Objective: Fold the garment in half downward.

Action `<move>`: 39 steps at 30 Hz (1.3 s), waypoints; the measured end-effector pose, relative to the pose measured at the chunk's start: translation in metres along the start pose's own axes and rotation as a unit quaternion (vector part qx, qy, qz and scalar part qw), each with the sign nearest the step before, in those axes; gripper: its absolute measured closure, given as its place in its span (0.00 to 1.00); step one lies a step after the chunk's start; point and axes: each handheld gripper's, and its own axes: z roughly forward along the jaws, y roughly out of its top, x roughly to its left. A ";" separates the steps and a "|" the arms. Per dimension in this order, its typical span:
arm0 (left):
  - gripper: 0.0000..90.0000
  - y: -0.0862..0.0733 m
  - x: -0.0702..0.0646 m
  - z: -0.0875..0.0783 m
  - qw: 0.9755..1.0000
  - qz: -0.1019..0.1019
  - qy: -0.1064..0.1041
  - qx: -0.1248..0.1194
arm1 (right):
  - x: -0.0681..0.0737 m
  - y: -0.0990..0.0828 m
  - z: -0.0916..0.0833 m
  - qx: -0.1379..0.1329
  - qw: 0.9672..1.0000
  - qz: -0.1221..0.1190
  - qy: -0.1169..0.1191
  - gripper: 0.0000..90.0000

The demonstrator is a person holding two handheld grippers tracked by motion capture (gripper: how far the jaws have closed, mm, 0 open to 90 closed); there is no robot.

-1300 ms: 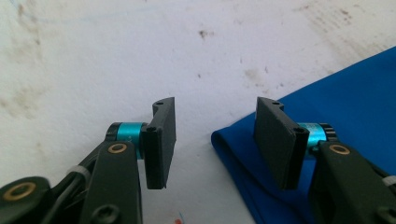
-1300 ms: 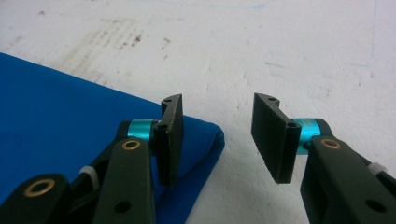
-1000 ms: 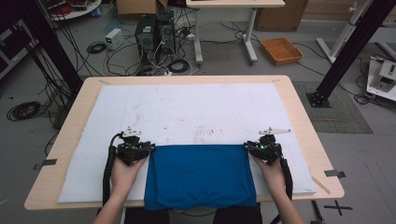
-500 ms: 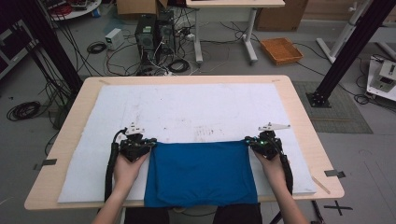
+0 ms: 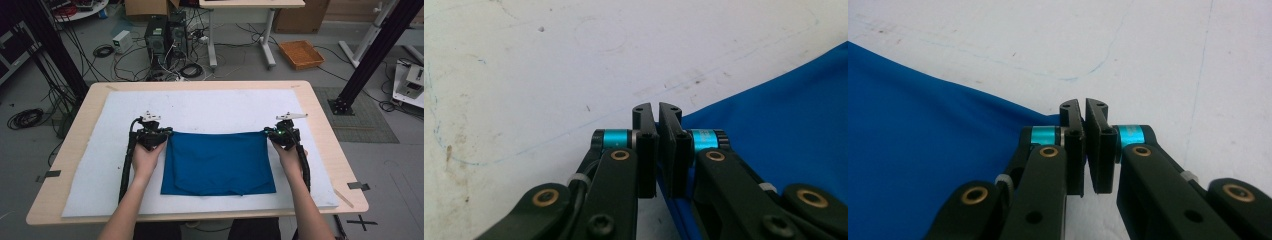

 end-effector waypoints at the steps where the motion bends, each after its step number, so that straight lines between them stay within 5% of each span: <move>1: 0.96 0.000 0.000 0.001 1.000 0.003 0.002 0.002 | -0.002 0.001 0.002 -0.001 1.000 0.000 0.000 0.96; 15: 0.93 -0.001 0.003 0.007 1.000 0.012 0.015 0.008 | -0.002 0.004 0.012 0.002 1.000 -0.011 -0.001 0.90; 25: 0.53 0.002 0.001 -0.010 0.998 0.051 0.037 -0.016 | 0.004 0.003 0.000 -0.006 1.000 -0.016 0.002 0.71; 31: 0.33 -0.015 -0.008 -0.035 0.997 0.062 0.036 -0.031 | 0.009 -0.003 -0.018 -0.027 0.999 -0.022 0.007 0.62; 35: 0.31 -0.032 -0.010 -0.051 0.996 0.073 0.033 -0.038 | 0.013 -0.011 -0.033 -0.037 0.999 -0.035 0.010 0.58; 39: 0.44 -0.051 -0.008 -0.068 0.996 0.069 -0.023 -0.058 | 0.017 -0.023 -0.050 -0.049 0.998 -0.048 0.011 0.58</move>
